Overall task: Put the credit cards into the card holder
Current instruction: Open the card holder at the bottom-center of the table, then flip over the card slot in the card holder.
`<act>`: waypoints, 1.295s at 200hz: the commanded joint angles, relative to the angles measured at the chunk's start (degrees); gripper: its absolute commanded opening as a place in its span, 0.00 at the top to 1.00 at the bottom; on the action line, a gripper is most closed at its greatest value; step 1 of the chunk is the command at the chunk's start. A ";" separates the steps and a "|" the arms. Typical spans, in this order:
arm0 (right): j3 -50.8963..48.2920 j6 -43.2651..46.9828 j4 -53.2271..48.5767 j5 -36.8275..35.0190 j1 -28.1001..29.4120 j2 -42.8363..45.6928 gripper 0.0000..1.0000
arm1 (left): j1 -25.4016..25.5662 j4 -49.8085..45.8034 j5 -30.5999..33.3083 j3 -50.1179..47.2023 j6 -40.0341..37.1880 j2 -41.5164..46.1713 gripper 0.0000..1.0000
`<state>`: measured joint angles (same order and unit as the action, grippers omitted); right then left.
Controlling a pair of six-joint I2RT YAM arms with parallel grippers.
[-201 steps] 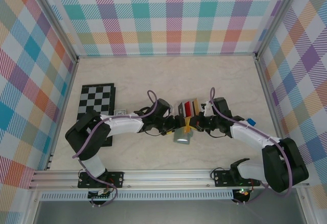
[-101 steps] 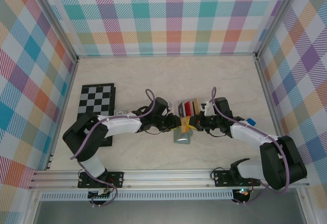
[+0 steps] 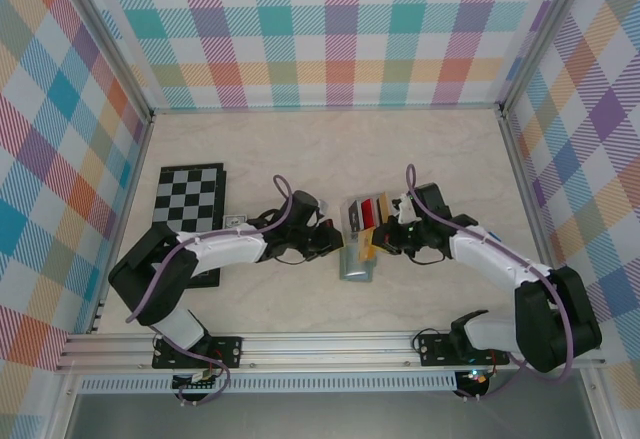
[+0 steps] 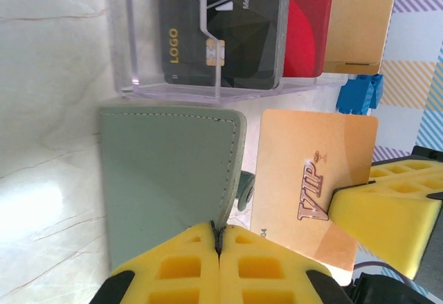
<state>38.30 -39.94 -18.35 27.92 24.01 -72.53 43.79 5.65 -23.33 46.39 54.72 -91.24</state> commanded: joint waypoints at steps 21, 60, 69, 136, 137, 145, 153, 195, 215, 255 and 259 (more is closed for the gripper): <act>2.79 4.68 -9.66 -9.31 2.69 -3.14 0.95 | -2.62 -4.24 -0.33 -2.99 0.21 3.69 1.00; 3.95 5.23 -12.34 -14.45 2.95 -4.31 0.95 | -4.15 -9.58 0.45 -4.32 -3.52 5.38 1.00; 4.34 5.46 -13.12 -15.60 2.97 -3.83 0.95 | -4.32 -11.99 1.26 -4.21 -5.25 5.74 1.00; 5.38 6.61 -19.48 -21.08 2.98 -5.48 0.96 | -4.90 -14.88 3.12 -6.37 -8.14 6.12 1.00; 5.34 6.67 -19.55 -21.16 2.98 -5.54 0.96 | -4.97 -14.83 3.07 -6.38 -8.05 6.10 1.00; 5.16 6.81 -19.90 -21.84 2.97 -5.84 0.96 | -4.90 -14.21 3.03 -6.87 -7.70 5.99 1.00; 5.09 6.87 -20.71 -22.79 2.98 -6.03 0.96 | -4.86 -13.93 3.20 -7.25 -7.44 5.90 1.00; 5.92 7.25 -24.77 -27.95 3.71 -5.66 0.97 | -4.88 -12.93 4.70 -8.99 -6.16 5.66 1.00; 5.75 7.63 -24.98 -29.63 4.69 -4.94 0.97 | -4.85 -12.03 4.70 -9.35 -5.77 4.90 1.00; 4.24 8.53 -20.32 -24.60 5.08 -2.39 0.97 | -4.46 -8.58 2.78 -9.49 -4.90 3.28 1.00; 4.23 8.30 -19.82 -23.84 5.08 -1.72 0.97 | -4.40 -8.42 2.68 -9.42 -4.80 3.07 1.00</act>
<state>43.75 -32.47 -38.37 2.24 28.99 -76.77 39.29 -4.29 -20.49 37.67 48.84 -86.76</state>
